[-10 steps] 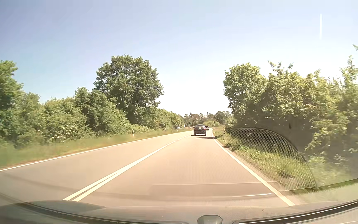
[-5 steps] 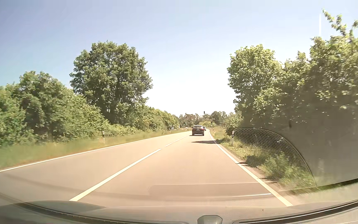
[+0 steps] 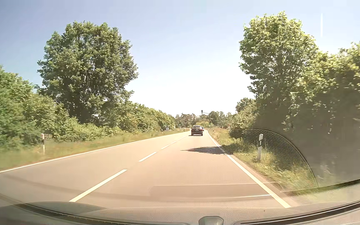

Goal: Follow the waypoints while adhering to traffic rules and regulations

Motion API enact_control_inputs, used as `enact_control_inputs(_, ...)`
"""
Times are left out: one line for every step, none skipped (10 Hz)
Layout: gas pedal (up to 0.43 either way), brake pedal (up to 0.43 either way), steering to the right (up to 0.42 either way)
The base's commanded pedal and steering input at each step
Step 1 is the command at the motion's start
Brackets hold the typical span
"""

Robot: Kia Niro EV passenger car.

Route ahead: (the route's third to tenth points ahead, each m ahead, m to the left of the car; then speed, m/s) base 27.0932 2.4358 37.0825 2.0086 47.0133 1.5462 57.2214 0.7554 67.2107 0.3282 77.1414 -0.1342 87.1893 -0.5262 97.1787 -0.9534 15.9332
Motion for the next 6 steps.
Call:
enact_control_inputs(0.028,0.03,0.009)
enact_control_inputs(0.028,0.03,0.008)
enact_control_inputs(0.039,0.03,0.008)
enact_control_inputs(0.039,0.03,0.008)
enact_control_inputs(0.039,0.03,0.007)
enact_control_inputs(0.039,0.03,0.006)
